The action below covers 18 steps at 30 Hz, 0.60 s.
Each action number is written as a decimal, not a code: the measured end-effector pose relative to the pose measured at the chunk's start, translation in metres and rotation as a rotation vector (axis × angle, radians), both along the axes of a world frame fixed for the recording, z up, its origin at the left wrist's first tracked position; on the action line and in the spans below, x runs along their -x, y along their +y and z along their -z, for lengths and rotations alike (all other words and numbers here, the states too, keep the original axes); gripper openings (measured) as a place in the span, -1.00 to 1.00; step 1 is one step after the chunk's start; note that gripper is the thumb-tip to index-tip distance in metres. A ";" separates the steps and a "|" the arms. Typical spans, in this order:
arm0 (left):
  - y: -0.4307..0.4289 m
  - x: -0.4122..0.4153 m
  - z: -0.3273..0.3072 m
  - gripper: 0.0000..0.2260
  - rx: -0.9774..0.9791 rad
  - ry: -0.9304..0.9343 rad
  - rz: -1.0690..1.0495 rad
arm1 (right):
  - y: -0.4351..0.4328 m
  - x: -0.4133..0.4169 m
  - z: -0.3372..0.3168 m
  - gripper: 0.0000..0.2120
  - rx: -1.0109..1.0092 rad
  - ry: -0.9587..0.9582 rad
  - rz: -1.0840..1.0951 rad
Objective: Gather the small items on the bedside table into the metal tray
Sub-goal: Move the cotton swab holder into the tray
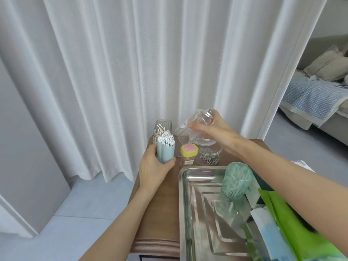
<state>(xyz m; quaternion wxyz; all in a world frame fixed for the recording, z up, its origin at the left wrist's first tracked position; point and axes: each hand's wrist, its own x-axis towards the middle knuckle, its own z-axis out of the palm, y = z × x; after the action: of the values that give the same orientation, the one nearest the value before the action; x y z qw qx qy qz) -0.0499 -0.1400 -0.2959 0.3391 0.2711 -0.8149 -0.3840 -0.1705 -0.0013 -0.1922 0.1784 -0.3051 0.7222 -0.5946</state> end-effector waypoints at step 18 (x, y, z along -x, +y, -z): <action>0.139 -0.088 -0.055 -0.43 0.210 0.208 0.302 | 0.146 -0.091 -0.022 -0.45 0.277 0.047 0.027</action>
<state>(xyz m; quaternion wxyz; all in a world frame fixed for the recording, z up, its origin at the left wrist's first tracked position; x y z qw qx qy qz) 0.0384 -0.0013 -0.2411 0.3866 0.0679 -0.8424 -0.3692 -0.0798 0.1443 -0.1701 0.1097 -0.3311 0.6412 -0.6836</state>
